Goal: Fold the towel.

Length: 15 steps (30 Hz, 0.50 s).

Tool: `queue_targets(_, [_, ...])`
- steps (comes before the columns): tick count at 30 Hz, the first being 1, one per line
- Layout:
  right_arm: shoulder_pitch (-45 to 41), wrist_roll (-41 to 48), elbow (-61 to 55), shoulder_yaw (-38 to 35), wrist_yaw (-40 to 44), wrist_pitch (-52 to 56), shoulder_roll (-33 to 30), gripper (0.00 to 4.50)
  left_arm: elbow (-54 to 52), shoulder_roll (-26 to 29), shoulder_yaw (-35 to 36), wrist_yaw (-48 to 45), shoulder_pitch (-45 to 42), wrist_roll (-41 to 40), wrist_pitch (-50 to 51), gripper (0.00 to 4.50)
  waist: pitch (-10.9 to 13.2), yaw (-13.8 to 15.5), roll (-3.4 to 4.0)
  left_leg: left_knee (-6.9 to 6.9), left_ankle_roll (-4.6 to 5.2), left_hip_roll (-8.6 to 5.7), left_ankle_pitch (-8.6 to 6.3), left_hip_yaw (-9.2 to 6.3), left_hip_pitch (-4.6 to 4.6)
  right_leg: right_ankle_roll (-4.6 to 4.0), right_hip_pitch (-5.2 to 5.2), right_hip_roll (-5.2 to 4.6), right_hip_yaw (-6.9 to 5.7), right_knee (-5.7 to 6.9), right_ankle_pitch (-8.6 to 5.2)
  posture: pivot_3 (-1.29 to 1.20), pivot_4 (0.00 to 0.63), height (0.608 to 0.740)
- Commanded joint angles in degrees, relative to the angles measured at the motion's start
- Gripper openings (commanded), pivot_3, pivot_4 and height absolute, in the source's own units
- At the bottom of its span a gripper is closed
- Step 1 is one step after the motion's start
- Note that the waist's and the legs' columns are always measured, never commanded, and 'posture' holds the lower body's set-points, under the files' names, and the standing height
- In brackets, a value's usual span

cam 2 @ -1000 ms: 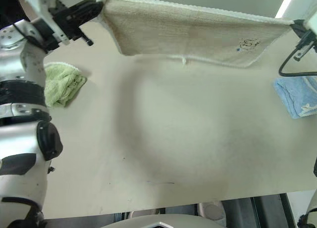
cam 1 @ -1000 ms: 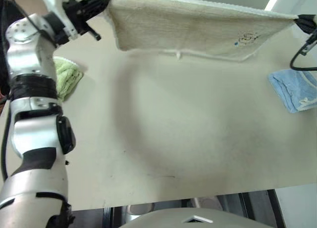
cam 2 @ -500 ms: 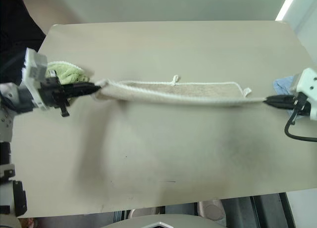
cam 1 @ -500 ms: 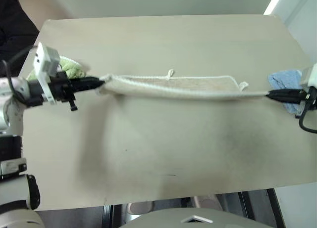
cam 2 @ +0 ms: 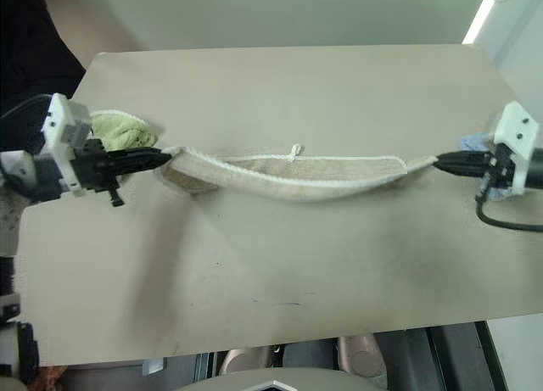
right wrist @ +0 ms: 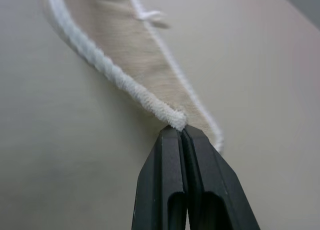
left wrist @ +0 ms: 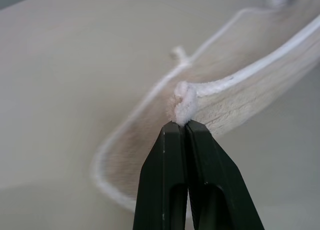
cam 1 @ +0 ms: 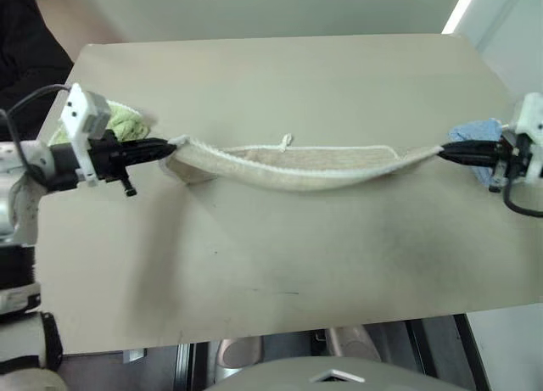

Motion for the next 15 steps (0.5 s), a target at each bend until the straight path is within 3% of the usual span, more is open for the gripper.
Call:
queue_targets(1, [-6.4,-6.5,7.1,4.9,-3.6,-3.0,3.0,0.04,8.7,-2.8,-4.3,3.4,-5.5,6.6,-6.0,0.00,0.0,0.0,0.00,-0.02,0.01,0.00,0.00,0.00,-0.02,0.01,-0.03,0.00,0.00,0.00,0.00,0.00,0.150,0.740])
queue_targets(5, [-12.2,-12.5,16.9,9.7,-5.3,-7.7,6.8,0.04,17.3,-5.2,-7.4,4.5,-10.6,11.2,-12.3,0.00,0.0,0.0,0.00,-0.06,0.05,0.01,-0.07,-0.01,-0.35,0.57,-0.39,-0.04,-0.08,0.01,0.41,0.00,0.150,0.740])
queue_targets(15, [-20.9,-20.7,35.6,13.4,-10.8,-14.5,12.2,0.04,33.9,-9.6,-11.2,8.7,-19.1,19.7,-23.4,0.00,0.0,0.3,0.00,-0.10,-0.06,0.02,-0.01,-0.03,-1.56,0.61,-1.59,-0.05,-0.10,-0.12,0.35,0.00,0.150,0.740])
